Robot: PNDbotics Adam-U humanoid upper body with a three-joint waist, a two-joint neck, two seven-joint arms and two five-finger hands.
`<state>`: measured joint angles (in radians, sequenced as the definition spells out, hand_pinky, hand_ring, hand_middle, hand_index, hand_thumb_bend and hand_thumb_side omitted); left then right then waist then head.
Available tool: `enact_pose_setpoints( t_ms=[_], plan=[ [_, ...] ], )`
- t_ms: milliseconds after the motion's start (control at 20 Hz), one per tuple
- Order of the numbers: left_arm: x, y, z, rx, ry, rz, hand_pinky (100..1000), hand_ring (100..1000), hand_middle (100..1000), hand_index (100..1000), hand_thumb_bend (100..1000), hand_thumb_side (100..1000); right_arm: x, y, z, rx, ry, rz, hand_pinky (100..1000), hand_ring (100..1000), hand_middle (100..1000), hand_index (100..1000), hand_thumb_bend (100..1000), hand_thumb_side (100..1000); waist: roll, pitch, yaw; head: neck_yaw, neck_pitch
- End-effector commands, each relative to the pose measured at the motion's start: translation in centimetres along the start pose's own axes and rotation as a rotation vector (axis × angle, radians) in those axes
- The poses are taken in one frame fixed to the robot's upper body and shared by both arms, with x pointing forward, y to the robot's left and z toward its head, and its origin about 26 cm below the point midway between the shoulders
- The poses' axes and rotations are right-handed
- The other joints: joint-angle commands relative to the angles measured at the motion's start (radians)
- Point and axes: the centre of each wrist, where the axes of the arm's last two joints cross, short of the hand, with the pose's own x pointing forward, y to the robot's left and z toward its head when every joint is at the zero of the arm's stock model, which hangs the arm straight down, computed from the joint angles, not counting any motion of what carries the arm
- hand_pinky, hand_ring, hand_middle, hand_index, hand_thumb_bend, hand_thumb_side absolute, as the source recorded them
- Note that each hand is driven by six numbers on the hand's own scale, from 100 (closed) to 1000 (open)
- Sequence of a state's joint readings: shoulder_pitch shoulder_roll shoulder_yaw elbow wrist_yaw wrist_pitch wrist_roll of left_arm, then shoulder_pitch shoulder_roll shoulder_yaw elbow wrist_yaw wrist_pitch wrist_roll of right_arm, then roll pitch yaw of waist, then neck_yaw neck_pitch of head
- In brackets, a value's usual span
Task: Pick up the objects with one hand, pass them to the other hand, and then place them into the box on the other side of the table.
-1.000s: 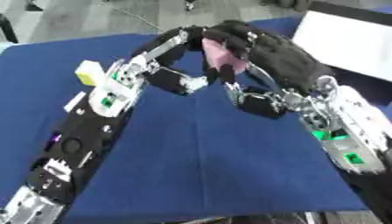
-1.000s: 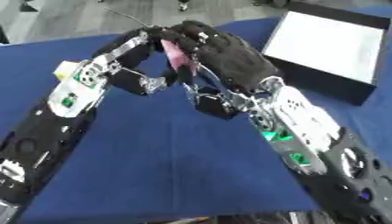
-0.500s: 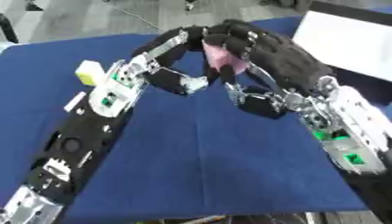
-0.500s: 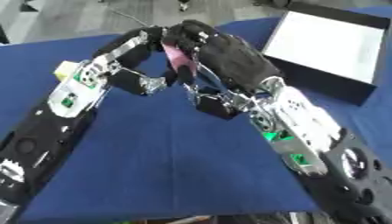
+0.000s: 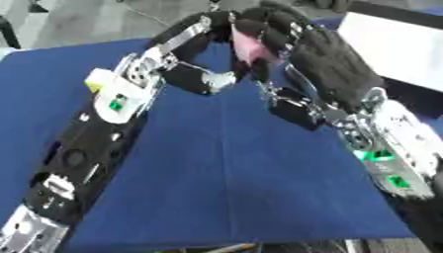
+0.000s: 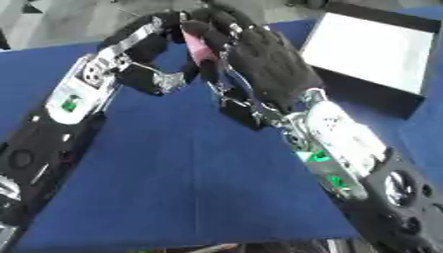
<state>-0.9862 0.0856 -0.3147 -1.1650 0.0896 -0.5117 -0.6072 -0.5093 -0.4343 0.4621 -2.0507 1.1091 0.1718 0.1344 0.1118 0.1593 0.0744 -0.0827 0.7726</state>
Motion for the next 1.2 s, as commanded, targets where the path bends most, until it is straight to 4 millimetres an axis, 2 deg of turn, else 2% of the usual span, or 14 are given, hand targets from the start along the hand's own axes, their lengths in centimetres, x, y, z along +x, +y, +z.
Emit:
enact_pose_setpoints(
  t_ms=[50,650,1000,1200],
  plan=[
    [4.8,1.8,-3.5,-0.296,-0.404,-0.324,616,410,397,533,100,275,-1.5,1.0,0.1,0.001,0.066,0.05,100,431,215,145,100,100,-0.004,-0.013,0.0,-0.004,-0.003],
    [2.7,3.8,0.2,-0.28,-0.261,-0.378,629,450,450,591,100,264,-1.7,1.1,0.2,-0.099,0.075,0.072,100,406,198,130,100,100,0.001,-0.013,-0.001,-0.008,-0.003],
    [1.0,3.9,2.4,-0.253,-0.165,-0.373,629,458,461,604,100,264,-1.8,1.0,0.3,-0.141,0.083,0.088,100,398,194,127,100,100,0.002,-0.012,-0.003,-0.011,-0.003],
    [0.8,3.8,2.6,-0.247,-0.155,-0.372,629,456,459,602,100,264,-1.8,1.1,0.3,-0.149,0.086,0.089,100,398,193,126,100,100,0.003,-0.012,-0.003,-0.012,-0.003]
  ],
)
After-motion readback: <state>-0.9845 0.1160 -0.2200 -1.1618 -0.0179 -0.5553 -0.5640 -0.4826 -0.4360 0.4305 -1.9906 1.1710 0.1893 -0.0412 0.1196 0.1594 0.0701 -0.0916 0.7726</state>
